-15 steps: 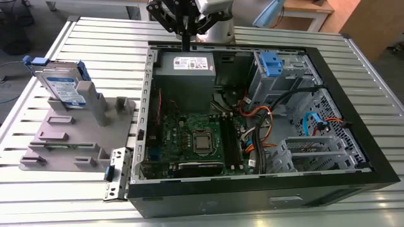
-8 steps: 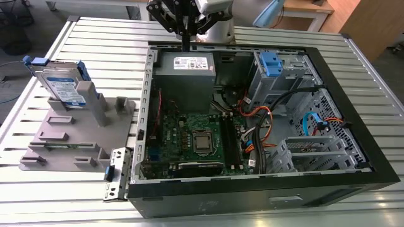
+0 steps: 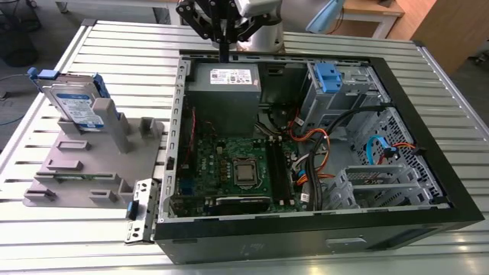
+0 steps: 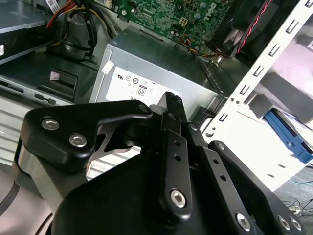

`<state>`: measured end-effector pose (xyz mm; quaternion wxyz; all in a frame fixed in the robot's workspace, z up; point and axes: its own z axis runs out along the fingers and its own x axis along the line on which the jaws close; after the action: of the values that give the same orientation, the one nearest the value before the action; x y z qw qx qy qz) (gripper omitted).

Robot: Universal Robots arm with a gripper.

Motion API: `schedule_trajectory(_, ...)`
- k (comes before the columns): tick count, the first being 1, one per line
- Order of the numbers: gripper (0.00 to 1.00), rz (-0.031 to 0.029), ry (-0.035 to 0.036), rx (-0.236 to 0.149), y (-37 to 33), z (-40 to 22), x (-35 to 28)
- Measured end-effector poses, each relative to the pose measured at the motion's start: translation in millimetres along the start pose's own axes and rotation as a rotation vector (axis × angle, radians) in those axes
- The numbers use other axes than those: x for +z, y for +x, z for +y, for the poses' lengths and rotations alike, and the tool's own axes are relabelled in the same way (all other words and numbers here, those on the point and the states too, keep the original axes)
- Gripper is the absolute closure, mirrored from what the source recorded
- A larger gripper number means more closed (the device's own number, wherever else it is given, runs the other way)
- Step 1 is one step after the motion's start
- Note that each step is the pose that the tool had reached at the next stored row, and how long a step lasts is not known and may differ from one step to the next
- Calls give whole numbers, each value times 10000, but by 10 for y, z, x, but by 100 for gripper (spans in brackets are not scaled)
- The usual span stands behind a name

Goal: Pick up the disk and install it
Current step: 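Reach for the disk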

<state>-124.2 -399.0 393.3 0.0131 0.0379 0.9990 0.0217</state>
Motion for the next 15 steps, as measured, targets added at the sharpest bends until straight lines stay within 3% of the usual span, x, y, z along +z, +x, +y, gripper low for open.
schedule_trajectory(15,89,0,0,0,246,-18,-7)
